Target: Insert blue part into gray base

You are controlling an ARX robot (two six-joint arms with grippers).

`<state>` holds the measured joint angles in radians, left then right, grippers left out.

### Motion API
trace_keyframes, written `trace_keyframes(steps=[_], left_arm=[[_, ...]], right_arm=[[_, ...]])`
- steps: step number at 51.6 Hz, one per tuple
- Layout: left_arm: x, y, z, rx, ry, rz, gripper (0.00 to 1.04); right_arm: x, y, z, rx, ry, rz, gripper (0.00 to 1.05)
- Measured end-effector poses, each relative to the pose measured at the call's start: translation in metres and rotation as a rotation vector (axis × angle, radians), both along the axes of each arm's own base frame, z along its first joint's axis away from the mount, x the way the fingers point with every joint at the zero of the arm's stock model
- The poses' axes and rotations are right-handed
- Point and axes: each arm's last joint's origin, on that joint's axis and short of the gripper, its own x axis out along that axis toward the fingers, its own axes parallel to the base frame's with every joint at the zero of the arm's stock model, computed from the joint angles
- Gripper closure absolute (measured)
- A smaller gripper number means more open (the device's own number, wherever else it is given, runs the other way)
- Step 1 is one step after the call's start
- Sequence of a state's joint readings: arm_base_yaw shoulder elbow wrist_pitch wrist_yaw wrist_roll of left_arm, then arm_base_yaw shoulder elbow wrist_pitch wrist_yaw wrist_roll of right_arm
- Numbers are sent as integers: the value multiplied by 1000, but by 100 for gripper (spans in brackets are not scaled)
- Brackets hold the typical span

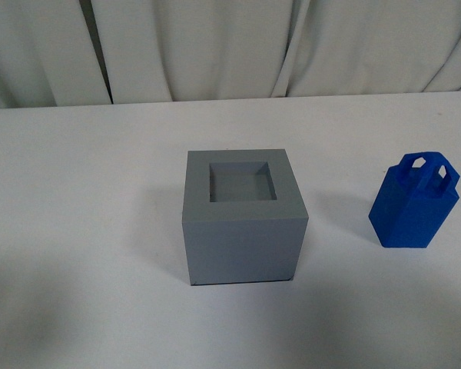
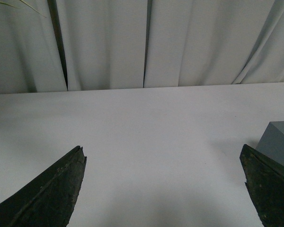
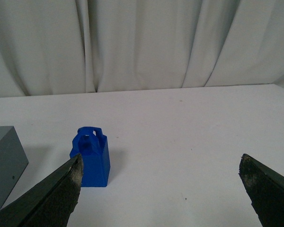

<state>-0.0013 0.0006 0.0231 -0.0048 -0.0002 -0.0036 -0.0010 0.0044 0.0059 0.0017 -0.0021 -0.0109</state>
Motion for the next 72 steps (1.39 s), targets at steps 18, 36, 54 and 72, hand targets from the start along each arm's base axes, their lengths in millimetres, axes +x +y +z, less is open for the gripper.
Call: trace_keyframes(steps=[18, 36, 54, 72], left_arm=[[0, 0, 0, 0, 0, 0, 6], [0, 0, 0, 0, 0, 0, 6], [0, 0, 0, 0, 0, 0, 6], [0, 0, 0, 0, 0, 0, 6]], right_arm=[[0, 0, 0, 0, 0, 0, 7], [0, 0, 0, 0, 0, 0, 7], [13, -6, 10, -43, 127, 602, 7], [83, -6, 68, -149, 161, 659, 7]])
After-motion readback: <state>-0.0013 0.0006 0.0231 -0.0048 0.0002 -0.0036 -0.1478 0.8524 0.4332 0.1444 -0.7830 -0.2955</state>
